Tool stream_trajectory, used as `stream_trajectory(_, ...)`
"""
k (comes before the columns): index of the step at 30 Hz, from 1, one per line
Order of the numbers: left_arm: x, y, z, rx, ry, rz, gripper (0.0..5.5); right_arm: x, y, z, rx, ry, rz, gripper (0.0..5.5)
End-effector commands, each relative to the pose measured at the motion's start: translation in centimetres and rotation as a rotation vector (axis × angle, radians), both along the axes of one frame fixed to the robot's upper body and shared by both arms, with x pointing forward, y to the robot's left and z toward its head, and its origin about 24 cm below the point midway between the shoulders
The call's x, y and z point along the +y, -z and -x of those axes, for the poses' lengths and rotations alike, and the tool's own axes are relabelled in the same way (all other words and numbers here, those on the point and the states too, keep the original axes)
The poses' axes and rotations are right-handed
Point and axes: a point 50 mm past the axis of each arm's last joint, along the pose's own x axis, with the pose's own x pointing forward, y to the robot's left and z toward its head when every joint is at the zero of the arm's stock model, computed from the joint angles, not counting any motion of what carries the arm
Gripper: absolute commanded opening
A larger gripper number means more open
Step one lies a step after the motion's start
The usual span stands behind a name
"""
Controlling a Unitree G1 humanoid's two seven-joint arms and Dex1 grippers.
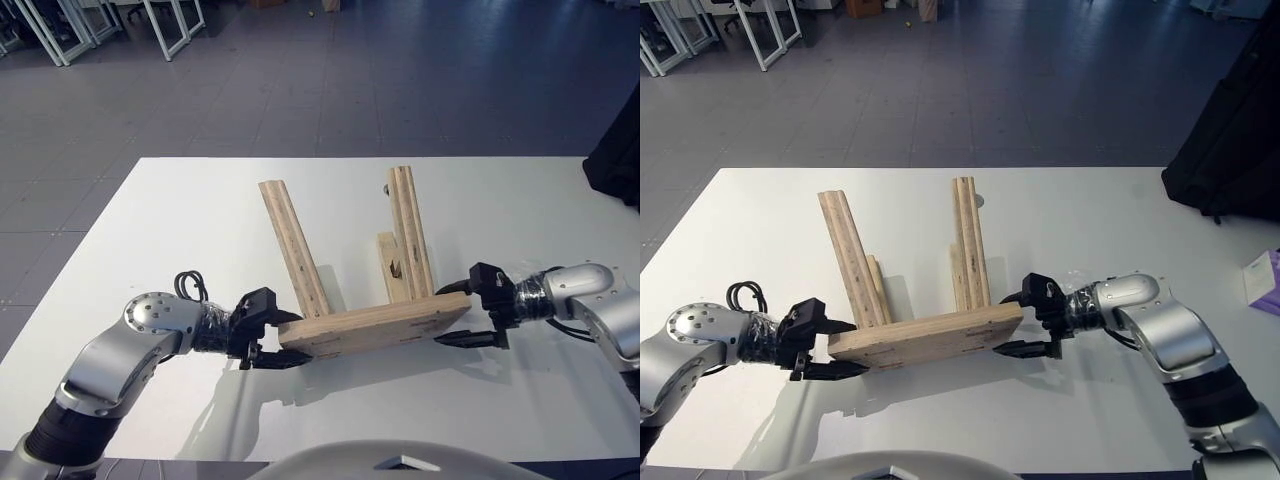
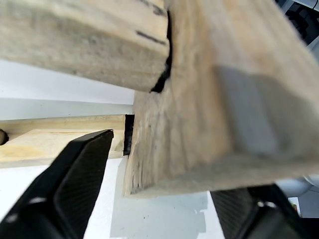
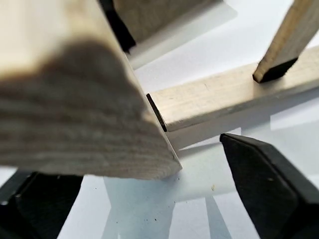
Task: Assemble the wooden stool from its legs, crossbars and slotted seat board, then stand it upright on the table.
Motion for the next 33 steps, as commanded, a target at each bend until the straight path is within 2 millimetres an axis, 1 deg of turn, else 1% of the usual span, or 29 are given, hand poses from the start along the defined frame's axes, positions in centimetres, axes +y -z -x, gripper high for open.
stream_trajectory(1, 0.5, -0.2, -0.6, -0.011, -0.009, -0.022, 2.47, 0.9, 0.0, 0.7, 0.057, -0.047, -0.026, 3.89)
stream_trajectory(5, 0.6, -0.3, -0.9, -0.014, -0.027, -0.008, 1.86, 1.8, -0.2, 1.0, 0.085, -0.043, -0.058, 3.11)
stream_trajectory(8, 0.9, -0.7, -1.2, -0.014, -0.034, 0.01, 1.8, 1.8, -0.2, 0.8, 0.089, -0.01, -0.049, 2.42)
stream_trajectory(11, 1.1, -1.0, -1.5, -0.018, -0.036, 0.016, 1.79, 1.9, -0.4, 0.7, 0.081, 0.001, -0.043, 1.95)
stream_trajectory(14, 1.1, -1.8, -2.1, -0.035, -0.046, 0.049, 1.76, 2.4, -1.2, 0.7, 0.052, -0.001, -0.064, 1.82)
stream_trajectory(17, 0.6, -3.8, -3.3, -0.103, -0.078, 0.152, 1.76, 3.9, -3.3, 0.6, 0.038, 0.01, -0.136, 1.79)
stream_trajectory(19, 0.1, -5.2, -4.2, -0.159, -0.12, 0.182, 1.76, 5.0, -4.8, 0.6, 0.038, 0.019, -0.18, 1.79)
stream_trajectory(20, -0.1, -5.6, -4.4, -0.15, -0.121, 0.18, 1.76, 5.3, -5.4, 0.7, 0.049, 0.022, -0.202, 1.79)
stream_trajectory(21, -0.2, -5.7, -4.5, -0.082, -0.101, 0.143, 1.76, 5.4, -5.8, 0.6, 0.089, 0.032, -0.193, 1.79)
stream_trajectory(22, -0.3, -5.7, -4.4, 0.043, -0.069, 0.11, 1.76, 5.4, -6.0, 0.5, 0.132, 0.048, -0.192, 1.79)
stream_trajectory(24, -0.5, -5.7, -4.4, 0.125, -0.087, 0.069, 1.76, 5.3, -6.2, 0.1, 0.195, 0.101, -0.178, 1.79)
stream_trajectory(25, -0.6, -5.9, -4.3, 0.148, -0.077, 0.082, 1.76, 5.4, -6.3, -0.1, 0.267, 0.112, -0.202, 1.79)
stream_trajectory(27, -1.0, -6.5, -3.8, 0.283, -0.007, 0.159, 1.76, 5.7, -7.2, -0.3, 0.393, 0.081, -0.319, 1.79)
stream_trajectory(28, -1.0, -7.0, -3.9, 0.363, 0.012, 0.2, 1.76, 5.5, -7.6, -0.8, 0.475, 0.08, -0.356, 1.79)
stream_trajectory(30, -0.7, -8.1, -4.3, 0.453, 0.012, 0.258, 1.76, 4.9, -8.6, -1.7, 0.611, 0.062, -0.39, 1.79)
stream_trajectory(31, -0.5, -8.7, -4.5, 0.534, 0.019, 0.267, 1.76, 4.6, -9.4, -2.6, 0.729, 0.048, -0.423, 1.79)
stream_trajectory(33, 0.0, -10.0, -5.3, 0.676, 0.043, 0.329, 1.76, 4.0, -11.1, -4.5, 0.872, 0.069, -0.513, 1.79)
